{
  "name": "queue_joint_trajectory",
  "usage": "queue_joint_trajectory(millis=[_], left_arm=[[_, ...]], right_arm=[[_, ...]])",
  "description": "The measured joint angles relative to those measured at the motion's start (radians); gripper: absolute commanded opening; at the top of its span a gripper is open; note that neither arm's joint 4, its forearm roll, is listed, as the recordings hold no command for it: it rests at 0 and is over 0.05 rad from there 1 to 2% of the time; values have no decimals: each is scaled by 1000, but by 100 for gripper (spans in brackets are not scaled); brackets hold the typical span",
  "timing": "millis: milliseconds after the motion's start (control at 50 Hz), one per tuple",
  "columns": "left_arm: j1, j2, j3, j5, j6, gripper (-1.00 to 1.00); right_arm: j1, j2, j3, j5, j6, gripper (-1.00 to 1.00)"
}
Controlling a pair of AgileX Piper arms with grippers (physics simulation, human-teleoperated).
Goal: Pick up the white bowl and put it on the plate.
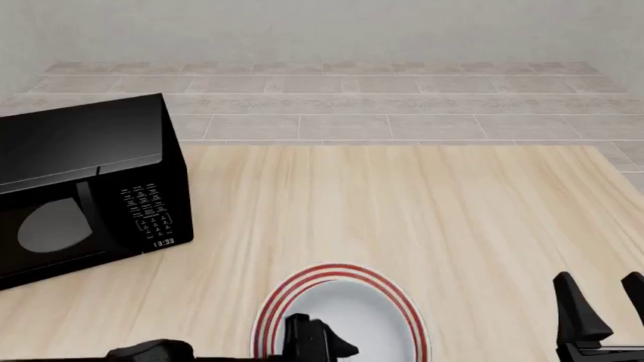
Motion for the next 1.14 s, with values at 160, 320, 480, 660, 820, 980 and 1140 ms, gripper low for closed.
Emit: queue_joint_trajectory(millis=[160,320,480,660,820,980,1140], left_arm=[[11,-32,-7,38,16,100],[24,-70,-9,77,35,100],[35,-111,-7,110,51,100],[48,-159,1,145,67,100],[63,-205,18,169,81,100],[76,-245,44,181,92,100],[94,-289,69,200,107,100]], right_arm=[[0,0,0,0,0,100],[0,0,0,0,0,100],[0,0,0,0,0,100],[0,0,0,0,0,100],[0,0,0,0,0,100],[0,0,0,0,0,100],[0,0,0,0,0,100]])
